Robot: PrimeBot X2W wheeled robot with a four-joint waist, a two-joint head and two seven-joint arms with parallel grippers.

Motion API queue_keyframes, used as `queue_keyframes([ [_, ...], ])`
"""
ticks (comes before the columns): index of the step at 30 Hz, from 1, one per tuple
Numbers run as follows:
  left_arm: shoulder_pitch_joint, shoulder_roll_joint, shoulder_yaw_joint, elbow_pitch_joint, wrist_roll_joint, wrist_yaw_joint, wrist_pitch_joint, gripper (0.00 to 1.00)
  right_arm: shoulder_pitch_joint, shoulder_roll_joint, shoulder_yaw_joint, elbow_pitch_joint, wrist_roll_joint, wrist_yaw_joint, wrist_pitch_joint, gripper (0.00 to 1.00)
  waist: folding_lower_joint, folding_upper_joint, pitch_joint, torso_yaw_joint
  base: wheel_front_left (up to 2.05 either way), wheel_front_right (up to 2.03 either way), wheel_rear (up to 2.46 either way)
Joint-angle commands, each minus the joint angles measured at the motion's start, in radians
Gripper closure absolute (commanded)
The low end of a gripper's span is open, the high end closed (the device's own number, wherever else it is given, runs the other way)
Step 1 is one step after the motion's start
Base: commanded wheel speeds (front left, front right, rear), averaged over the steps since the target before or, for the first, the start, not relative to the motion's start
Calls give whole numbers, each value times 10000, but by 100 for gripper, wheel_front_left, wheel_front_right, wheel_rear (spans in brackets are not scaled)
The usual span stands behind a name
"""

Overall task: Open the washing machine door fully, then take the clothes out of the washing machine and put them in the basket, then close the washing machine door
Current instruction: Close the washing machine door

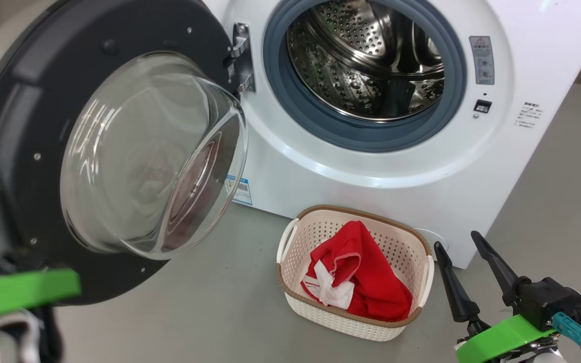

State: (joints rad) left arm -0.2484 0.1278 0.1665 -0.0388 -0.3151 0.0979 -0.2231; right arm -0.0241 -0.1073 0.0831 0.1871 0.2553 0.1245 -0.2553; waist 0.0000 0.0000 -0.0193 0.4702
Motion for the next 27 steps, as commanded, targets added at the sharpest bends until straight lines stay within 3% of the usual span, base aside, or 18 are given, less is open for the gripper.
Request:
queue_keyframes([
  [1, -662, 426, 607, -318, -224, 92, 128, 100, -308, -98, 238, -220, 100, 62, -65, 0, 0, 0, -95, -93, 0, 0, 0],
  [8, -2066, 1525, 1708, 864, -606, 360, 341, 100, -222, -114, 214, -178, 115, 62, -65, 0, 0, 0, -194, -320, 0, 0, 0],
  [12, -2592, 1627, 2095, 1708, -1166, 316, 413, 100, -192, -116, 225, -162, 137, 62, -65, 0, 0, 0, -218, -390, 0, 0, 0],
  [16, -3385, 1552, 2808, 3143, -2524, 119, 895, 100, -139, -105, 251, -134, 148, 62, -65, 0, 0, 0, -251, -492, 0, 0, 0],
  [22, -4435, 1547, 4073, 5190, -5082, -191, 2691, 100, -103, -91, 302, -98, 178, 62, -65, 0, 0, 0, -245, -682, 0, 0, 0],
  [27, -4742, 1925, 4589, 6378, -6229, -111, 4339, 100, -63, -142, 304, -103, 186, 62, -65, 0, 0, 0, -208, -804, 0, 0, 0],
])
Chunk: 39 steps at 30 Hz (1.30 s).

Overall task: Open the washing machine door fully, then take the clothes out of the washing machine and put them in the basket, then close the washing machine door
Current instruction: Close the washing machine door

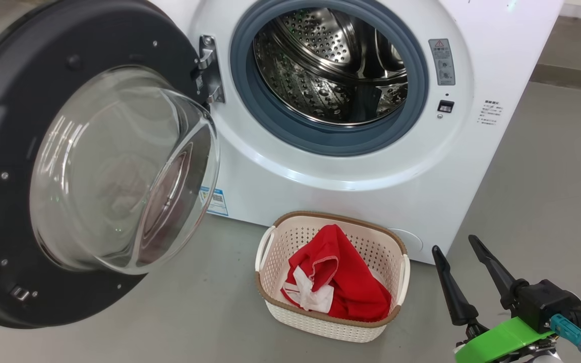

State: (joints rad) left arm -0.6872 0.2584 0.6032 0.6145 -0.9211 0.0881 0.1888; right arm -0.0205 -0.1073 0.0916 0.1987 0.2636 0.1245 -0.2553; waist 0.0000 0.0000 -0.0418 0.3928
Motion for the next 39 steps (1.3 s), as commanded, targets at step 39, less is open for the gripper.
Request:
queue_keyframes([
  [39, 1548, -921, 203, -2281, -2770, -217, 5280, 100, -20, -156, 245, -186, 231, 62, -65, 0, 0, 0, 69, 49, 0, 0, 0],
])
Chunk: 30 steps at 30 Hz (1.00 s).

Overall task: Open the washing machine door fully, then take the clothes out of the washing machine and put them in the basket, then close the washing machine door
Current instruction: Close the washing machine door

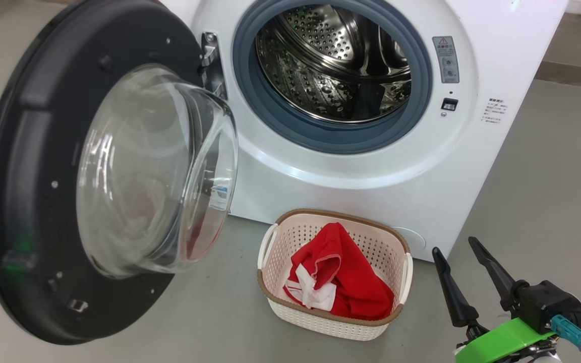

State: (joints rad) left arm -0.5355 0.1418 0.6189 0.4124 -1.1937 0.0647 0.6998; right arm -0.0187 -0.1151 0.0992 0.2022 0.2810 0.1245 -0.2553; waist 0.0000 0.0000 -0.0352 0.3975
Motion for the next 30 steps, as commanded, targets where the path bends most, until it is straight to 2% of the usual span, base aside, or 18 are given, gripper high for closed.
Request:
queue_keyframes([
  [1, 109, 163, 10, -482, -62, 75, 252, 100, -29, -75, 160, -223, 58, 62, -65, 0, 0, 0, 12, 7, 0, 0, 0],
  [8, 526, -327, -259, -1684, -301, 447, 838, 100, -38, -34, 150, -210, 79, 62, -65, 0, 0, 0, 79, -12, 0, 0, 0],
  [16, 1046, -716, -759, -2747, -417, 623, 1051, 100, -100, -31, 161, -160, 113, 62, -65, 0, 0, 0, 148, -192, 0, 0, 0],
  [21, 1403, -839, -1115, -3377, -548, 693, 1010, 100, -134, -14, 178, -120, 148, 62, -65, 0, 0, 0, 232, -362, 0, 0, 0],
  [30, 2046, -910, -2004, -4366, -1444, 850, 783, 100, -254, -70, 190, -24, 196, 62, -65, 0, 0, 0, 380, -858, 0, 0, 0],
])
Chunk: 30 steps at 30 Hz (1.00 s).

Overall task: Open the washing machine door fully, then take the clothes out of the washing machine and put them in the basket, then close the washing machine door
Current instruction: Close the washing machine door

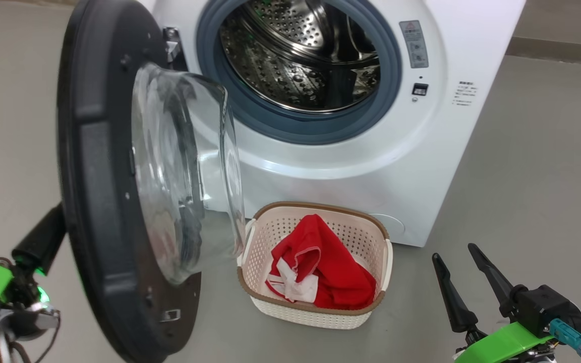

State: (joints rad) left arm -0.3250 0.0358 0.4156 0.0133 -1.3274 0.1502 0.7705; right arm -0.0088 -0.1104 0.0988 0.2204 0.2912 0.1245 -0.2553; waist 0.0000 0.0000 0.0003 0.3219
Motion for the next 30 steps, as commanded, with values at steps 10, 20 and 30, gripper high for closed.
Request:
queue_keyframes([
  [10, 532, 147, -713, -863, -787, 44, -357, 100, -318, -85, 275, -92, 131, 62, -65, 0, 0, 0, -159, -751, 0, 0, 0],
  [20, 1100, 146, -1019, -911, -1247, -133, -855, 100, -235, -110, 258, -65, 153, 62, -65, 0, 0, 0, -393, -1498, 0, 0, 0],
  [30, 1312, 145, -1344, -938, -1445, -217, -1207, 100, -189, -95, 294, -65, 168, 62, -65, 0, 0, 0, -462, -1758, 0, 0, 0],
])
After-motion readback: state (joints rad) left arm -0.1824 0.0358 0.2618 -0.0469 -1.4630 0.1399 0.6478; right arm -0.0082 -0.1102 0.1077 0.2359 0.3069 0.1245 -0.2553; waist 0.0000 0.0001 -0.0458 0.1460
